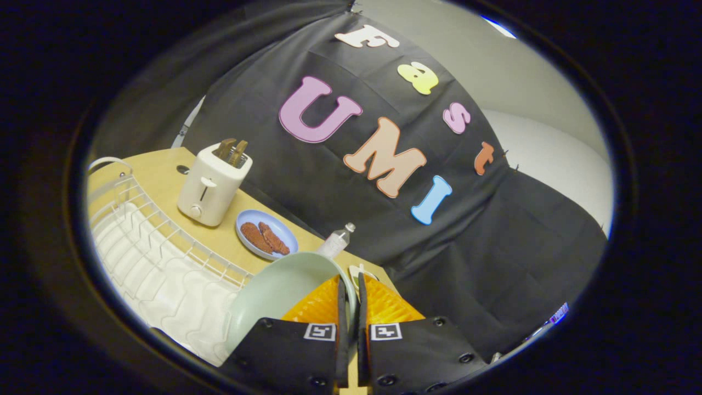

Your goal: Take the plate from the dish rack, then take the spoon from the basket and place it into the plate.

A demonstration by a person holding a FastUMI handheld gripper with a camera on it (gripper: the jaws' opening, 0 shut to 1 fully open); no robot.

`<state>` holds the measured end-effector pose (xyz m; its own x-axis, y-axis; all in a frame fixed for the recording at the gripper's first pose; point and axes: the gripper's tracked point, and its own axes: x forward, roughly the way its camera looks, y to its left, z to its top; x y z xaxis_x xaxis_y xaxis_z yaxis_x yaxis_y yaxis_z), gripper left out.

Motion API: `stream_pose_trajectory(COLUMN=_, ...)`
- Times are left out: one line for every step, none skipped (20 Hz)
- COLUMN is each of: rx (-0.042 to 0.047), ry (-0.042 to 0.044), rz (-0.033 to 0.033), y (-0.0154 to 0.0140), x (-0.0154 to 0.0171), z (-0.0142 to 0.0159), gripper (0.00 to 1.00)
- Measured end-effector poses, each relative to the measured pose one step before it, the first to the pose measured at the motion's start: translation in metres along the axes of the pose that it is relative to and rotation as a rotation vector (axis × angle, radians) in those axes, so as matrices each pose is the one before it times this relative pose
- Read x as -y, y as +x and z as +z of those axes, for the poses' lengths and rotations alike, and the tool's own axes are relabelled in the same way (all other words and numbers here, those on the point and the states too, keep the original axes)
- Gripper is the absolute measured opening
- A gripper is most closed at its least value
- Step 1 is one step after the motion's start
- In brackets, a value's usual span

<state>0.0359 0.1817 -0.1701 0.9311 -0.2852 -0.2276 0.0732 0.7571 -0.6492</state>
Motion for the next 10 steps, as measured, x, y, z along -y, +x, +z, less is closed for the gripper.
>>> stream_pose_trajectory(rx=0.00074, ry=-0.00310, rz=-0.00394, y=0.00046, x=0.00325, z=0.00177, gripper=0.09)
stream_pose_trajectory(rx=0.00005, ry=-0.00153, rz=-0.00777, y=0.00155, x=0.00533, z=0.00248, gripper=0.09)
stream_pose_trajectory(rx=0.00495, ry=0.00644, rz=-0.01796, y=0.00081, x=0.00775, z=0.00474, gripper=0.09)
stream_pose_trajectory(rx=0.00490, ry=0.02265, rz=-0.00277, y=0.00308, x=0.00619, z=0.00557, gripper=0.09)
stream_pose_trajectory(rx=0.00331, ry=0.01779, rz=-0.00206, y=0.00067, x=0.00395, z=0.00565, gripper=0.09)
stream_pose_trajectory(rx=0.00192, ry=0.01369, rz=0.00252, y=0.00171, x=0.00464, z=0.00495, gripper=0.09)
stream_pose_trajectory(rx=0.00463, ry=0.01215, rz=-0.00050, y=0.00134, x=0.00465, z=0.00452, gripper=0.09)
stream_pose_trajectory(rx=0.00989, ry=0.00519, rz=-0.00281, y=-0.00029, x=0.00616, z=0.00440, gripper=0.09)
stream_pose_trajectory(rx=0.00579, ry=0.00520, rz=-0.00036, y=-0.00015, x=0.00510, z=0.00221, gripper=0.09)
stream_pose_trajectory(rx=0.00053, ry=0.00881, rz=0.00283, y=-0.00074, x=0.00421, z=0.00108, gripper=0.09)
